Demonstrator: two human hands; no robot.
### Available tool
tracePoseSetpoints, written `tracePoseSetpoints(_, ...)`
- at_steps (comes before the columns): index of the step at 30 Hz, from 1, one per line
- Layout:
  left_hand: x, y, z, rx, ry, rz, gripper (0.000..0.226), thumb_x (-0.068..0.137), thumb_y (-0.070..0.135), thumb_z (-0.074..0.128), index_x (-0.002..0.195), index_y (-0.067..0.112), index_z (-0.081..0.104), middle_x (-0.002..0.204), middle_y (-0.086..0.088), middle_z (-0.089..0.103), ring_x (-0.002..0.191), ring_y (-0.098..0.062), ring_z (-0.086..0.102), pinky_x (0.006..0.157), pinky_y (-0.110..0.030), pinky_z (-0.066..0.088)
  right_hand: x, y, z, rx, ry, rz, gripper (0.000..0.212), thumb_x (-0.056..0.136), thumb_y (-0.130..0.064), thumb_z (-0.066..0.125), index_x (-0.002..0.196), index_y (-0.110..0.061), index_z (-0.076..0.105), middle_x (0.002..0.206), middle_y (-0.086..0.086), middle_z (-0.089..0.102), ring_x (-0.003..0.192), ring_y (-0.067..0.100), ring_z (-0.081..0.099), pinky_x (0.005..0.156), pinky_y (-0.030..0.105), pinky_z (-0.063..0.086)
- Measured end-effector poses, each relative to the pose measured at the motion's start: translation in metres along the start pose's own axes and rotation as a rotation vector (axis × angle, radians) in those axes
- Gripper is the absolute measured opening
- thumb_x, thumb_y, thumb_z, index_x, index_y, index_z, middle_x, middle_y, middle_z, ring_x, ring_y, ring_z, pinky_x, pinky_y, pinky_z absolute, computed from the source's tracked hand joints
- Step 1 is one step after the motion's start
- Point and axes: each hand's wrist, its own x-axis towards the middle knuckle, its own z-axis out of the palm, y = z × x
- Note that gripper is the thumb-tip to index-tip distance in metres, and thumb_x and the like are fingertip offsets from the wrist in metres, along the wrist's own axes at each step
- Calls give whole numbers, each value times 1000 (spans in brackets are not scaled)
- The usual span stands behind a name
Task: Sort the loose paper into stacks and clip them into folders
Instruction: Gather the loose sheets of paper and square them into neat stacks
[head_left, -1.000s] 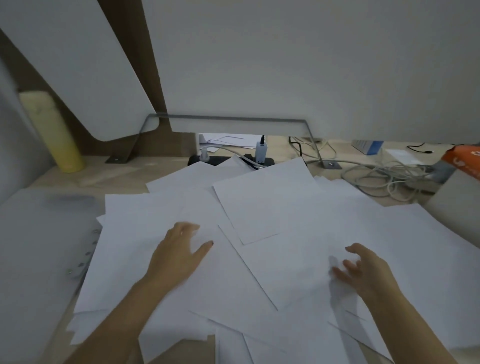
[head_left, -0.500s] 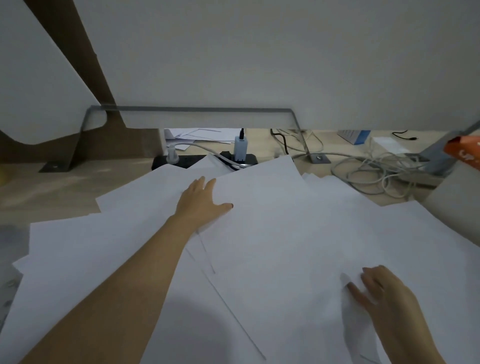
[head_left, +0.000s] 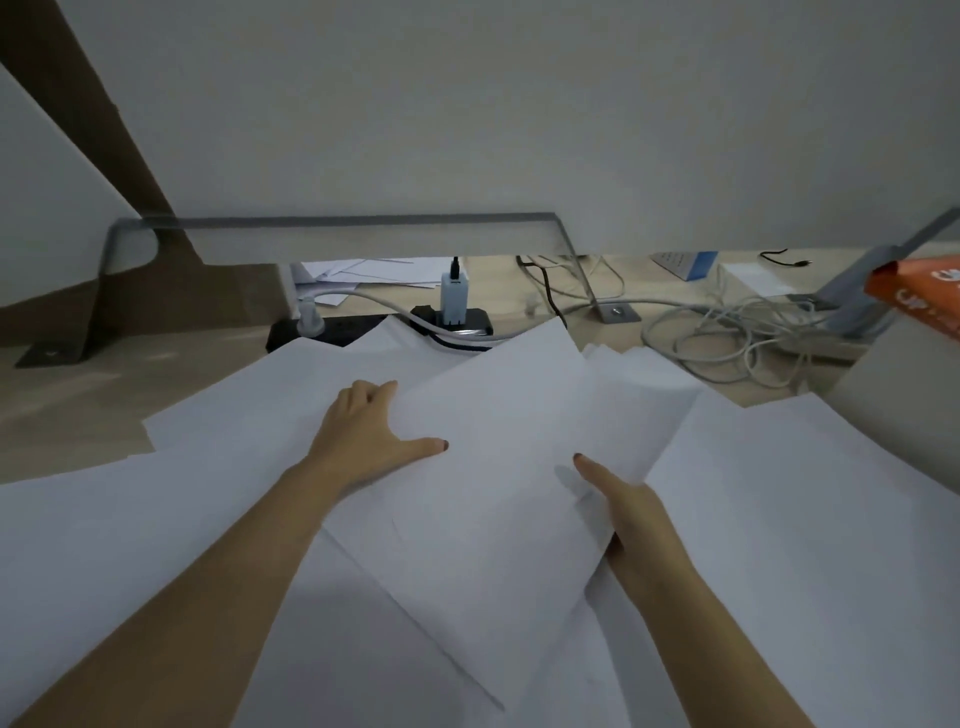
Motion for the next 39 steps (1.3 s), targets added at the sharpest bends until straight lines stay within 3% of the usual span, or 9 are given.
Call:
tracePoseSetpoints(6,-33,-8,9,-212,60,92,56,83,52,58,130,25,44,123,11,38,118,-3,31,94,-19,29,34,-17,2,-257,-1,-52,29,84,-9,63,111,1,60,88,10,67,79,27,63,71,35,49)
tracePoseSetpoints(10,-48,-30,-2,-295,194,44,38,93,36,50,128,22,49,126,12,39,114,3,30,95,-16,23,36,-50,-16,-498,-194,-31,33,80,-17,68,109,-3,64,98,16,71,88,35,66,83,44,52)
tracePoseSetpoints(13,-66,-50,-10,-244,246,-60,42,95,33,48,134,18,45,140,4,37,127,-10,33,102,-20,25,19,-63,-28,-748,-369,30,33,73,-24,74,103,-12,68,96,12,74,89,32,69,83,44,53)
tracePoseSetpoints(17,-101,-76,-11,-47,150,-202,59,93,41,47,144,15,30,154,-7,21,142,-23,20,116,-35,19,1,-41,-9,-1077,-265,-37,14,83,-22,66,90,-11,64,87,8,67,80,27,64,74,36,51)
tracePoseSetpoints(20,-133,-88,-15,76,149,-356,70,92,53,40,148,17,18,159,-9,6,147,-25,2,119,-39,4,-15,-18,12,-1078,-228,-165,16,87,-21,59,97,-8,62,95,11,65,86,28,62,80,36,48)
tracePoseSetpoints(24,-178,-101,-28,39,331,-520,75,90,52,45,148,13,17,158,-13,2,146,-27,-8,118,-41,-2,-40,-2,35,-916,-239,-177,29,89,-20,56,113,-4,60,102,11,63,90,28,61,79,36,48)
tracePoseSetpoints(29,-219,-110,-42,-161,460,-592,70,87,30,60,144,6,28,151,-19,25,139,-34,22,112,-45,23,-58,17,57,-964,-249,-217,37,91,-22,53,122,-3,55,115,15,63,103,33,61,91,42,49)
tracePoseSetpoints(33,-226,-121,-58,-508,493,-593,59,86,20,63,138,4,38,130,-15,50,118,-34,51,92,-38,41,-66,26,67,-1012,-275,-248,34,92,-22,50,120,-3,57,101,10,61,93,28,60,81,36,49)
tracePoseSetpoints(39,-234,-122,-54,-743,291,-584,41,89,13,58,128,4,48,116,-7,56,92,-19,50,66,-25,38,-72,42,83,-1098,-415,-313,25,93,-25,48,108,-8,59,97,6,61,88,23,59,80,34,48)
